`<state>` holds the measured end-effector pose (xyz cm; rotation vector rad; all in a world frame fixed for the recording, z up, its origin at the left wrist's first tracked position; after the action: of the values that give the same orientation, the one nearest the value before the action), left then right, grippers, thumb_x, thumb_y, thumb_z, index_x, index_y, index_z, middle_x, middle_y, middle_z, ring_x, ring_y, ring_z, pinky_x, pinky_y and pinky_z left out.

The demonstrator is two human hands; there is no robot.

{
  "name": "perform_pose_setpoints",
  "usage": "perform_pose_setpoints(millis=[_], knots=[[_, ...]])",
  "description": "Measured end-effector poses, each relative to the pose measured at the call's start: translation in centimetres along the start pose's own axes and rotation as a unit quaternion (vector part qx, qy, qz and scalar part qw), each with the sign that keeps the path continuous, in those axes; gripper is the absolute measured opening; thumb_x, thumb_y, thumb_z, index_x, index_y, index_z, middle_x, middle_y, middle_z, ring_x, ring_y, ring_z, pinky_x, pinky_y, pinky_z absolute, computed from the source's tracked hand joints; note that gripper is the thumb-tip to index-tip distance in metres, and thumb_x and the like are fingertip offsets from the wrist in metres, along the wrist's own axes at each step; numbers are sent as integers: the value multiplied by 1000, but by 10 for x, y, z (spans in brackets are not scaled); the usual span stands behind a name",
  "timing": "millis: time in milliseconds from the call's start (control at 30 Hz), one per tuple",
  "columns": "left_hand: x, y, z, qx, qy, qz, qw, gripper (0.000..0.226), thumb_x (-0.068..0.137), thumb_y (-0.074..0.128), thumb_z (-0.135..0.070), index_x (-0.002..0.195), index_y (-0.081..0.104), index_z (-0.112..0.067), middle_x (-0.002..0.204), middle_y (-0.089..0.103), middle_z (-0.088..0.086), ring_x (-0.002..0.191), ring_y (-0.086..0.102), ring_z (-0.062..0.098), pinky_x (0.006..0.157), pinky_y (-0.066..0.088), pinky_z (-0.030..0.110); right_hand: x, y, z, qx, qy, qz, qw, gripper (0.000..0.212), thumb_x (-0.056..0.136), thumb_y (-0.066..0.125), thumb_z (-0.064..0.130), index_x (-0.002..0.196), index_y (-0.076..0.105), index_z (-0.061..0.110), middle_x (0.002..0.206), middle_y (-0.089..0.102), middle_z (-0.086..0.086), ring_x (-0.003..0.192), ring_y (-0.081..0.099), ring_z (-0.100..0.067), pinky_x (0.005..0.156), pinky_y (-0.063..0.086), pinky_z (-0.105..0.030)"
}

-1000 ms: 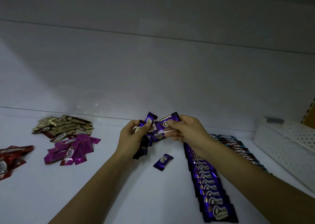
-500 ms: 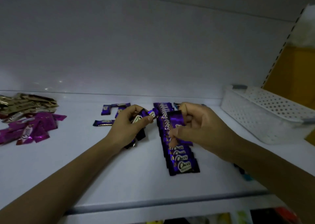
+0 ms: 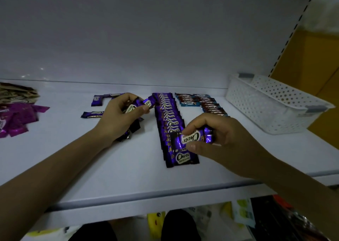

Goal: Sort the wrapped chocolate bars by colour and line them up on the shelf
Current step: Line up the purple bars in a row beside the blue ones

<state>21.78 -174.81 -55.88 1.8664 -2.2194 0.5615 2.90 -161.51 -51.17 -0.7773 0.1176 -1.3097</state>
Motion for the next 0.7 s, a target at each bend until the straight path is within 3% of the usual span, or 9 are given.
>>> perform_pose_setpoints(millis=[100,267,433,533,600,700], knots=[[-1,0,-1,4,2,-1,1000,10,87,67,-14,91,62,-6,83,74,-6,79,67,9,65,52,17,-3,-4,-9,65,41,-17,997,33,76,71,-3,93,59,22,84,71,7,85,68,-10,67,55,-22],[-2,1,-2,13,10,3,1000,6,87,67,-14,88,61,-11,82,73,-8,76,67,3,64,51,12,-5,-6,-17,116,85,-28,989,25,75,66,-13,77,65,12,64,68,9,63,63,1,56,47,-11],[-3,1,-4,16,19,7,1000,6,88,67,-13,86,61,-14,82,73,-9,74,67,-1,61,48,9,-5,-4,-17,61,64,-27,996,8,82,65,11,79,67,19,78,70,-4,76,66,-15,65,53,-26],[-3,3,-4,23,25,17,999,7,87,68,-12,87,61,-15,78,73,-10,72,66,2,63,49,10,-10,0,-18,-35,38,12,999,23,73,73,24,95,68,29,76,72,4,74,66,-6,70,52,-18],[-3,5,-3,34,30,28,999,7,86,68,-11,88,62,-14,77,73,-11,73,65,5,66,51,13,-13,2,-23,-62,42,31,997,22,67,79,30,87,70,35,73,72,13,70,65,1,70,53,-20],[-2,5,-2,42,33,31,998,7,86,68,-12,88,62,-15,81,73,-9,76,66,7,73,53,19,-13,8,-26,-94,25,43,994,20,65,82,32,84,76,28,74,70,17,73,65,0,73,55,-28]])
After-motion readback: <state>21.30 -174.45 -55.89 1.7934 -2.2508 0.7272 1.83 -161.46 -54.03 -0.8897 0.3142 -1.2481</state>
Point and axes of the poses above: each hand's wrist, its own x-axis towards the middle knuckle, its own y-axis out of the palm, z = x × y, the point moved 5 cm from there along x, towards the middle knuckle
